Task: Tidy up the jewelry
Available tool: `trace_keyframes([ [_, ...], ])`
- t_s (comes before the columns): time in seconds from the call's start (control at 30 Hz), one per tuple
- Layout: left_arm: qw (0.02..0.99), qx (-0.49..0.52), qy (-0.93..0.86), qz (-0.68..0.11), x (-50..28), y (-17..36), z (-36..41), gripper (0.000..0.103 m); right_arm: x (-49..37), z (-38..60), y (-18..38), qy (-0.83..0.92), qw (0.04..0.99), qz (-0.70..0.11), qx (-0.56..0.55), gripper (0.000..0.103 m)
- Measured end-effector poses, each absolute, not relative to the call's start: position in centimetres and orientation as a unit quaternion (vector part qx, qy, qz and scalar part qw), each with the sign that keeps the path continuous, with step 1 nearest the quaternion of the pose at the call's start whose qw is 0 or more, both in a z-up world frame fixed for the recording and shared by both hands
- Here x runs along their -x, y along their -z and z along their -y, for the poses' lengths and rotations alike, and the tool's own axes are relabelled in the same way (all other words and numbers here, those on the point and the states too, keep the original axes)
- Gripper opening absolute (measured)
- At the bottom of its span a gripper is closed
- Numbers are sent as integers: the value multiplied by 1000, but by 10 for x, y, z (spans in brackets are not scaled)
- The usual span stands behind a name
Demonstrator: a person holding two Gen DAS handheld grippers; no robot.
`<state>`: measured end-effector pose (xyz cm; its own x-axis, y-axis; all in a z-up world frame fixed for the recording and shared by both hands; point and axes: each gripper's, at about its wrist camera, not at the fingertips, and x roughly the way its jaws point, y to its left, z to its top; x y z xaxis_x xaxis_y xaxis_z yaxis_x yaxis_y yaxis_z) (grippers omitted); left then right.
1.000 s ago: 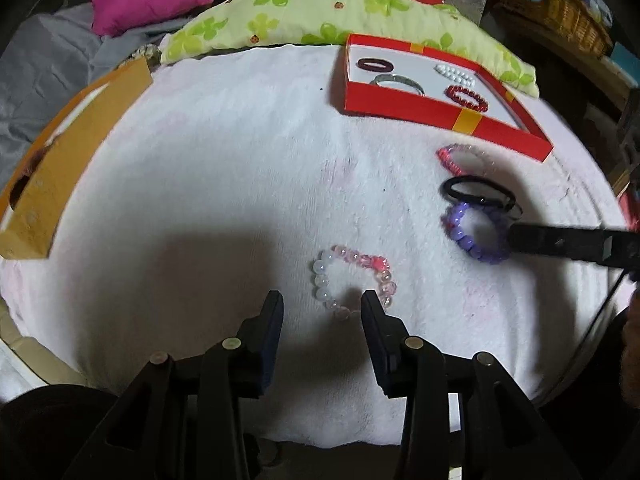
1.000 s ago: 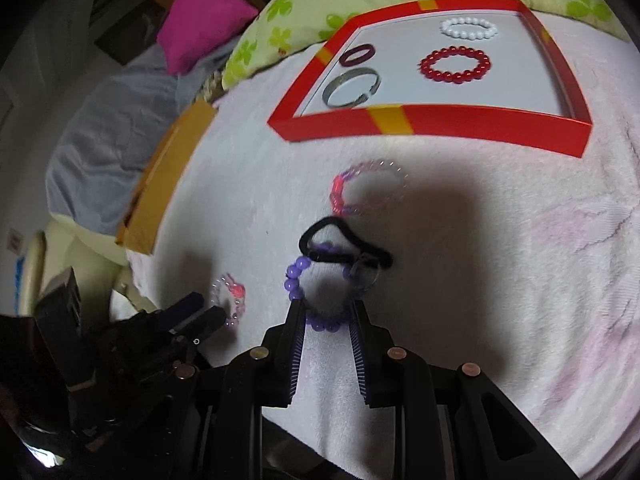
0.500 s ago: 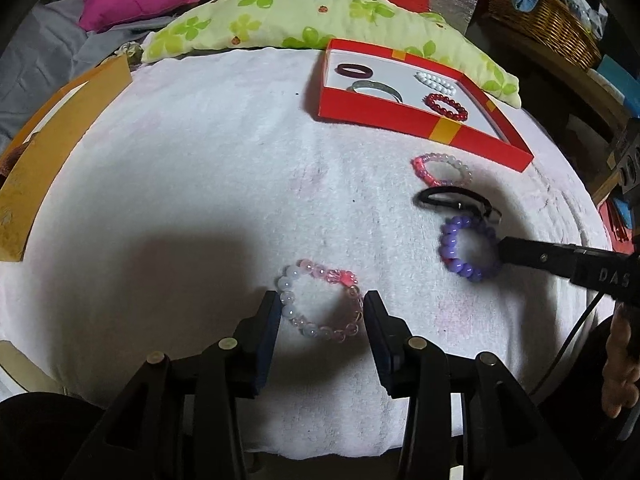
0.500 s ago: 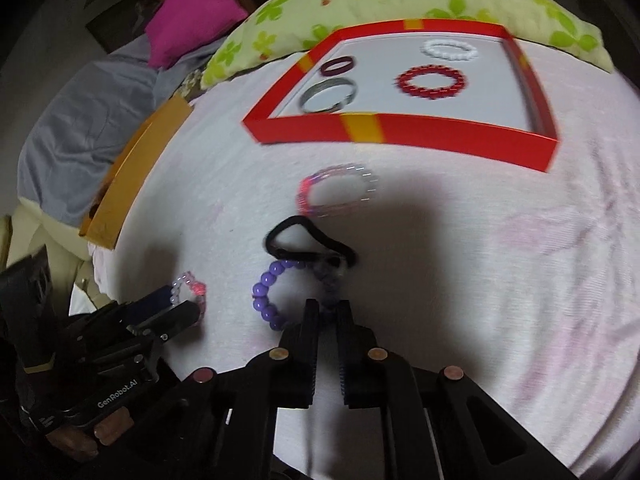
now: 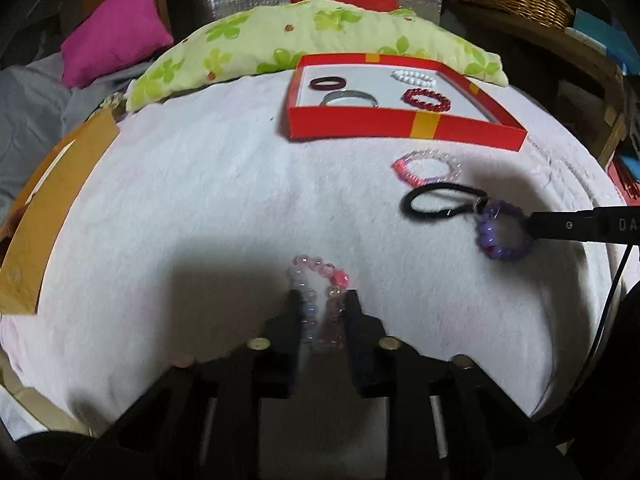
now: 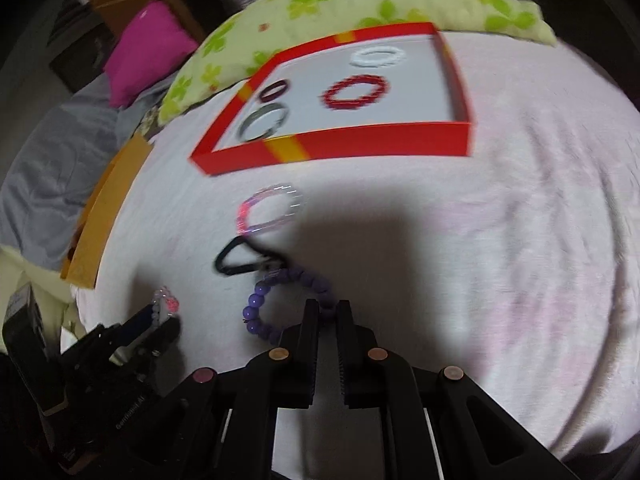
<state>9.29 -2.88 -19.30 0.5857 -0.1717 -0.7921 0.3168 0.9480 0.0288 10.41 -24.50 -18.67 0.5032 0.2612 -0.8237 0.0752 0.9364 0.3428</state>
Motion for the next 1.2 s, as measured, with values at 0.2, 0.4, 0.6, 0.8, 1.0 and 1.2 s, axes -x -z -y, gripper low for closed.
trace_keyframes([
  [0.2, 888, -66, 152, -428, -109, 191, 29, 8, -107, 276, 186, -33, 846, -486, -215, 9],
  [0.4, 889, -37, 168, -425, -121, 187, 24, 8, -112, 278, 188, -20, 848, -484, -217, 9],
  [0.6, 892, -17, 177, -416, -131, 179, 21, 8, -109, 293, 185, 1, 854, -466, -234, 10],
  [0.8, 887, -13, 175, -428, -133, 184, 20, 8, -111, 289, 186, 3, 853, -471, -223, 12],
  [1.0, 884, 8, 169, -436, -133, 186, 9, 8, -113, 289, 185, 9, 851, -473, -228, 12],
  [1.2, 882, 22, 168, -439, -134, 187, 4, 8, -118, 285, 185, 18, 854, -474, -213, 12],
])
